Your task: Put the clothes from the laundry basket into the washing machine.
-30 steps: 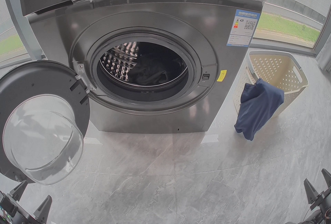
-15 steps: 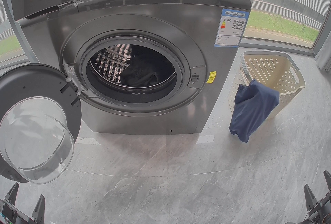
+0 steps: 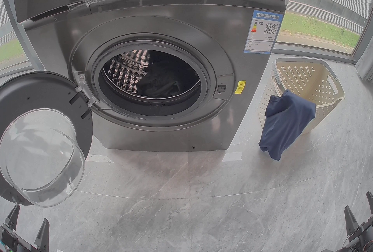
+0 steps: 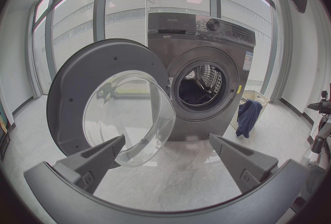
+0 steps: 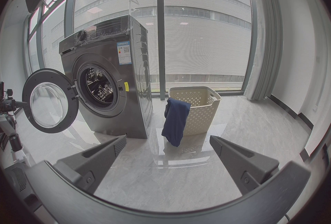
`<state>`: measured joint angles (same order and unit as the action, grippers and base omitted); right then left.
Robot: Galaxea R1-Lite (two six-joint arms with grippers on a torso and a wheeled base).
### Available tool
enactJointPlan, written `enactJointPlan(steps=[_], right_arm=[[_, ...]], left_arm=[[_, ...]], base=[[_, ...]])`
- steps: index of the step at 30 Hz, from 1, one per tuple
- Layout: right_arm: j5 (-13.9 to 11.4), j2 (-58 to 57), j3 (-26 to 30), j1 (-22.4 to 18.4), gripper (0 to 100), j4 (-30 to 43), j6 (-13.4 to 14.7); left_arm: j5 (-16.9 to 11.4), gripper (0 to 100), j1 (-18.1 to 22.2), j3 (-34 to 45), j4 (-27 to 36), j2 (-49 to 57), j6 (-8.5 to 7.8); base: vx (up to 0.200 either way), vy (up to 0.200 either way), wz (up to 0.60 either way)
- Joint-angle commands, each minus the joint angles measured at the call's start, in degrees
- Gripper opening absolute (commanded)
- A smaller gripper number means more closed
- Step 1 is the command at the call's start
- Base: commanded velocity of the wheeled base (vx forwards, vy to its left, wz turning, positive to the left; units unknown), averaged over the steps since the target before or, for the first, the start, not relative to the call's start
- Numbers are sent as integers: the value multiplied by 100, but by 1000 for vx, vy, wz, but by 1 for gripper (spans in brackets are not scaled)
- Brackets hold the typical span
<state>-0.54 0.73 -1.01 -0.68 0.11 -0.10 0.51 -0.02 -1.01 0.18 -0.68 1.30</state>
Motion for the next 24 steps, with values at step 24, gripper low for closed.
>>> enactJointPlan(steps=[24], right_arm=[[-8,32,101,24,100,-29,-17]], left_arm=[[19,100,2,84,-1,33,37]], base=[[0,-200,0]])
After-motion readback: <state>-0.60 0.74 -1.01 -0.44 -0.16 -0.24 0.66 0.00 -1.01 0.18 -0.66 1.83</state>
